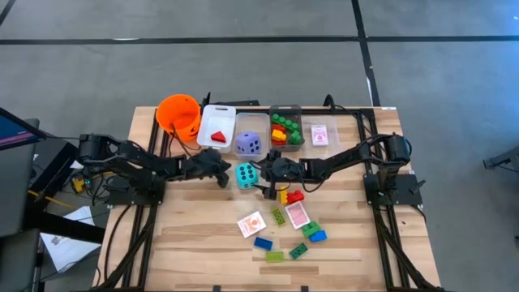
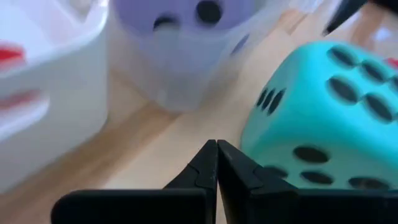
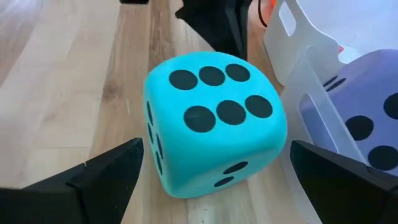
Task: Pick & Place Toys
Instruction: Put the large blue dice into the left transparent bin
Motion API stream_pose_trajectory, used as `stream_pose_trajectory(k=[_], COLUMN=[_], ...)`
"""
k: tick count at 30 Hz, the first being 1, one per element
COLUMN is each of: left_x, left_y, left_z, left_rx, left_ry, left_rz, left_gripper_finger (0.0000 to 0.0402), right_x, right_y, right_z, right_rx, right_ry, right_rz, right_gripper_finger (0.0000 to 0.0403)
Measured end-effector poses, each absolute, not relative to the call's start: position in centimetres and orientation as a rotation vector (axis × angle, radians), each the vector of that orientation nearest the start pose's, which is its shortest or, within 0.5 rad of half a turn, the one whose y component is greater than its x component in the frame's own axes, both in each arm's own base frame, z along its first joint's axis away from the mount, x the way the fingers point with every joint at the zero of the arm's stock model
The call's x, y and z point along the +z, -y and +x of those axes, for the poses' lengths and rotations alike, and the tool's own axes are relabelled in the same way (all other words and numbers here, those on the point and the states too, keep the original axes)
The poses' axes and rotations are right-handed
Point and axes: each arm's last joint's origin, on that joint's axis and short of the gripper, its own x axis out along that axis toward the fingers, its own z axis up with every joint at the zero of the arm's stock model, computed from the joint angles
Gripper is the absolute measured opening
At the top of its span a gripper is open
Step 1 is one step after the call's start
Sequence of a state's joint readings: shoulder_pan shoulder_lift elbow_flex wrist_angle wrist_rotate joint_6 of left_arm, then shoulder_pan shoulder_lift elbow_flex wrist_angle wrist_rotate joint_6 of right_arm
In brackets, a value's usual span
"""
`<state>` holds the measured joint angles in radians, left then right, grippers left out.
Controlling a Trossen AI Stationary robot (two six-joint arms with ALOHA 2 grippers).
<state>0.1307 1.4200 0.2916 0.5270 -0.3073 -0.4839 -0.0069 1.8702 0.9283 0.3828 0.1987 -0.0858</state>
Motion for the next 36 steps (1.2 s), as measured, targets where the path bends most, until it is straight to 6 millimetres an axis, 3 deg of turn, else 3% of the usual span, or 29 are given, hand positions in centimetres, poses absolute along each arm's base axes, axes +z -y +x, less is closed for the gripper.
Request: stream_pose_trajectory(k=[9,30,36], left_x=[12.06,12.1,12.1], left_y=[-2.9,-2.9,-2.9], left_z=[22.05,22.07,22.07], left_rx=[0.46,0.466,0.466], left_ry=[-0.437,-0.432,-0.432], left_rz=[-0.412,-0.408,-0.408], left_gripper_finger=[0.0,0.0,0.0], right_x=[14.18,14.28,14.29], right_y=[0.83,0.7,0.45], right_z=[37.2,37.29,37.33], right_rx=[-0.176,-0.131,-0.046], right_ry=[-0.566,-0.551,-0.545], right_rz=[-0.138,-0.124,-0.102], right_gripper_finger=[0.04,0.04,0.04])
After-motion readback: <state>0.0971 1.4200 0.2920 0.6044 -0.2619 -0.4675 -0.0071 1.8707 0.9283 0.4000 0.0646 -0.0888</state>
